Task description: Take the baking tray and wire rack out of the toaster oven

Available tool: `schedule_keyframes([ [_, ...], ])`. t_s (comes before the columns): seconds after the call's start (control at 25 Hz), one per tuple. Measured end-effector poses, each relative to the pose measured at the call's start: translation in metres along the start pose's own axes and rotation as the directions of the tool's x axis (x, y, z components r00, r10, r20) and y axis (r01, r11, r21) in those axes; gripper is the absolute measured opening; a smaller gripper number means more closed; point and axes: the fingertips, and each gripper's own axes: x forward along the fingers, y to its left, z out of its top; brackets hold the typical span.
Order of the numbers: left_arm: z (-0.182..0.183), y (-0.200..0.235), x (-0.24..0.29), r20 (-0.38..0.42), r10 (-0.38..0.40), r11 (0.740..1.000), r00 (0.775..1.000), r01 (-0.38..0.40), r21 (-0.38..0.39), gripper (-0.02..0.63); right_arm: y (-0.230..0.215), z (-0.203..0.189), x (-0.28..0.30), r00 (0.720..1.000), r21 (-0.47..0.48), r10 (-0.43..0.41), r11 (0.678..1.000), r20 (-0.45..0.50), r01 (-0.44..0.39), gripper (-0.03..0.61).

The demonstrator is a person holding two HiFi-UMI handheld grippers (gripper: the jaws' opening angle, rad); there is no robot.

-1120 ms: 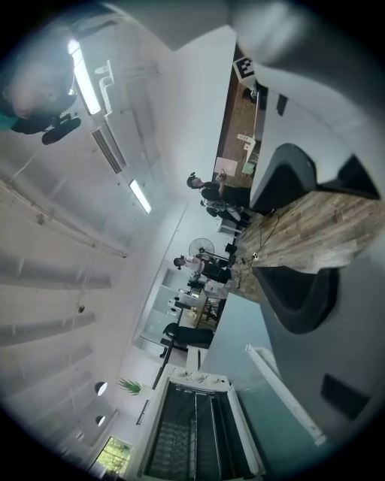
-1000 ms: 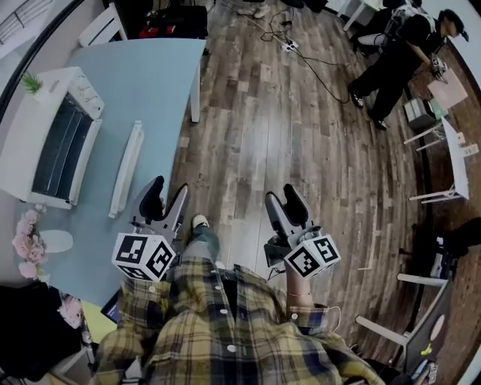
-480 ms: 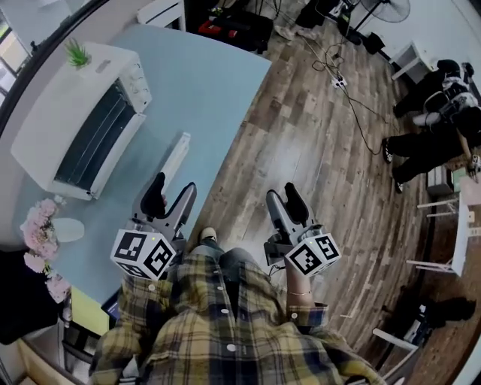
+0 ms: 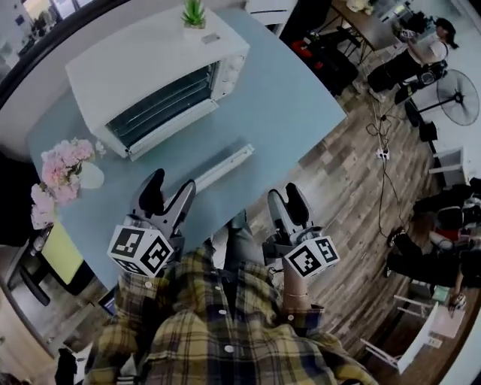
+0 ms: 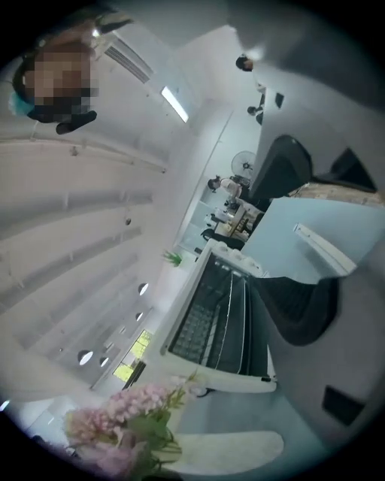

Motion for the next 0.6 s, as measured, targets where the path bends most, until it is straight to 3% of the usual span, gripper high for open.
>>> schedule_keyframes([
  [0.16,0.014,0.036,-0.008,0.077,0.149,0.988,0.986,-0.146,-0.038,0.321,0.002,0.0,0.06,0.99,-0.002,0.119,0.993,-0.071,-0.119,0.256],
  [0.32,0.025,0.062,-0.009,0.149,0.275,0.96,0.95,-0.262,-0.099,0.319,0.004,0.003,0.122,0.96,0.007,0.239,0.971,-0.142,-0.241,0.256],
  [0.44,0.035,0.075,-0.008,0.208,0.366,0.928,0.907,-0.339,-0.155,0.319,0.013,0.003,0.165,0.917,0.023,0.345,0.937,-0.202,-0.348,0.256],
  [0.6,0.043,0.081,-0.012,0.268,0.488,0.87,0.831,-0.437,-0.228,0.319,0.027,-0.003,0.212,0.827,0.071,0.485,0.871,-0.285,-0.486,0.256],
])
